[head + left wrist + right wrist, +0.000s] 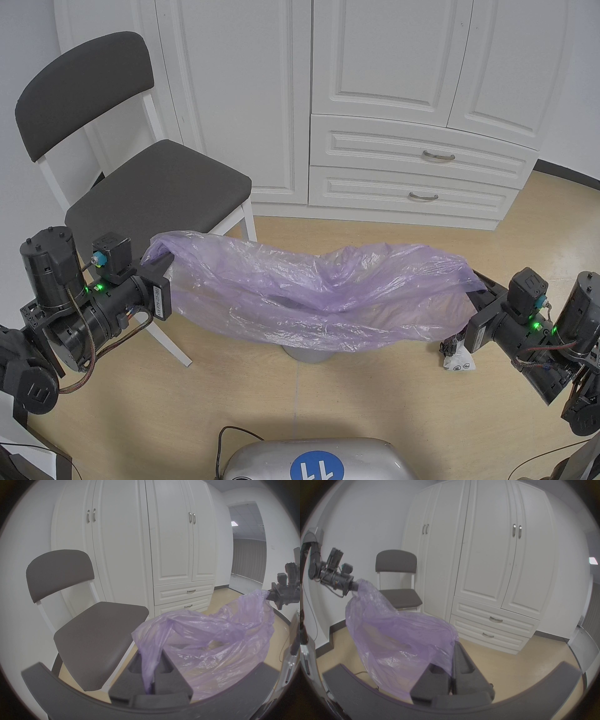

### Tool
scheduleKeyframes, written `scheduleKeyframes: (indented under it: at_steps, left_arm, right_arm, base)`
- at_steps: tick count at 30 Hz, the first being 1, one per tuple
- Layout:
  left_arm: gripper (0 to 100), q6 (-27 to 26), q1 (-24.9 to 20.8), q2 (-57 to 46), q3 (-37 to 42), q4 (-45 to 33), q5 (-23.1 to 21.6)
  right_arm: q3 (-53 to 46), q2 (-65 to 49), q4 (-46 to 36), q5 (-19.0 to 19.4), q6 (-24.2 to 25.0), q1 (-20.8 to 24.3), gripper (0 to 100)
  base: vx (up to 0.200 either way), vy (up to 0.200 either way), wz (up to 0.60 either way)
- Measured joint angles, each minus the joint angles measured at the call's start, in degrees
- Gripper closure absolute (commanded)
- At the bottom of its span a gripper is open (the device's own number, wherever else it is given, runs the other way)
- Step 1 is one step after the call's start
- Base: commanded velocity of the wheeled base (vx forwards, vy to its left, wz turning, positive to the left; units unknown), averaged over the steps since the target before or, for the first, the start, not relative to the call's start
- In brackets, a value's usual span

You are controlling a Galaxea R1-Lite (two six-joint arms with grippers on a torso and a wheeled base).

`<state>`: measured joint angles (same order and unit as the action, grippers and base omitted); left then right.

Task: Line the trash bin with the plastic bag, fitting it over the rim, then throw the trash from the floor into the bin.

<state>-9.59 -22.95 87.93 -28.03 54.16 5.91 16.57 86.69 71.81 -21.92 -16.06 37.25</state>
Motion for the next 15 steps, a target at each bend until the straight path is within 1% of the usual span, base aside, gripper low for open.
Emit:
scheduleKeyframes:
  at_steps: [5, 9, 15]
  left_arm:
    - [100, 0.1, 1.3, 1.8, -0.7, 0.1, 0.0]
    - [100, 0.1, 2.0, 2.5, -1.1, 0.0, 0.0]
    - [100, 0.6, 2.3, 3.0, -2.2, -0.4, 0.2]
  right_arm:
    - [-0.8, 0.1, -3.1, -1.8, -0.4, 0.0, 100]
    - [-0.6, 0.2, -4.7, -4.8, -0.5, 0.0, 100]
    - [1.1, 0.7, -4.6, -8.5, -0.4, 0.1, 100]
  base:
    - [0.000, 0.000, 0.00]
    - [0.000, 0.000, 0.00]
    - [0.000, 0.000, 0.00]
